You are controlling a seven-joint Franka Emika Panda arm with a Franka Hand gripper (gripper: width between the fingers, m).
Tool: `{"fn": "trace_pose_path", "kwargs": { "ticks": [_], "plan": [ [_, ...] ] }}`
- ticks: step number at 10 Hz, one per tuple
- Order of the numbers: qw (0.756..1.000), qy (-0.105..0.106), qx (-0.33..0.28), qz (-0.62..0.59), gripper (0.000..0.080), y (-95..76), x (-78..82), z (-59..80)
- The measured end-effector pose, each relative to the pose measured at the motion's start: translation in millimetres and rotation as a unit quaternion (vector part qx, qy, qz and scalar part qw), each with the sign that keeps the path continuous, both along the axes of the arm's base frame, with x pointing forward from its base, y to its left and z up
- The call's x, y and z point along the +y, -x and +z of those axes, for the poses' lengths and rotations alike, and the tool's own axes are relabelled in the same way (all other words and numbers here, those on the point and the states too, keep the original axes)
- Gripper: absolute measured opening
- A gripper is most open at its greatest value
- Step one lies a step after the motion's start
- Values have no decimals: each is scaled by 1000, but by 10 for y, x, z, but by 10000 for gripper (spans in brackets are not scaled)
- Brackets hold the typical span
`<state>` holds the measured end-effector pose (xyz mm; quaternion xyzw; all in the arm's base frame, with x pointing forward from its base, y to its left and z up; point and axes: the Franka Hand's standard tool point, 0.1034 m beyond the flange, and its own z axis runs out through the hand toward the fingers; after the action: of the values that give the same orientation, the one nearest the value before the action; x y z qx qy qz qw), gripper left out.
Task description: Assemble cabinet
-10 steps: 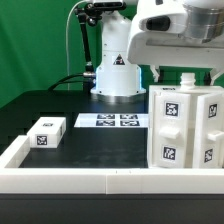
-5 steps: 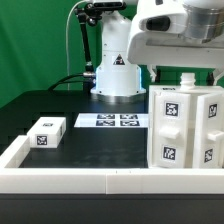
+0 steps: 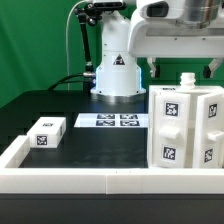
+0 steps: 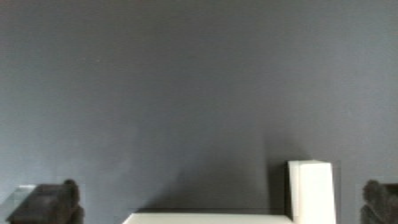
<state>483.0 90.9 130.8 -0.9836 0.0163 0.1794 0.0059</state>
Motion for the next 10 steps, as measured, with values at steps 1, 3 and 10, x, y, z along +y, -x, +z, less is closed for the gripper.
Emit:
{"fn": "trace_pose_path", "kwargs": {
  "ticks": [1, 3, 10],
  "plan": [
    [1000, 0, -12, 2, 797, 70, 16, -96],
    [1000, 0, -11, 5, 797, 117, 43, -141],
    [997, -5, -74, 3, 797, 154, 0, -410]
  ]
}}
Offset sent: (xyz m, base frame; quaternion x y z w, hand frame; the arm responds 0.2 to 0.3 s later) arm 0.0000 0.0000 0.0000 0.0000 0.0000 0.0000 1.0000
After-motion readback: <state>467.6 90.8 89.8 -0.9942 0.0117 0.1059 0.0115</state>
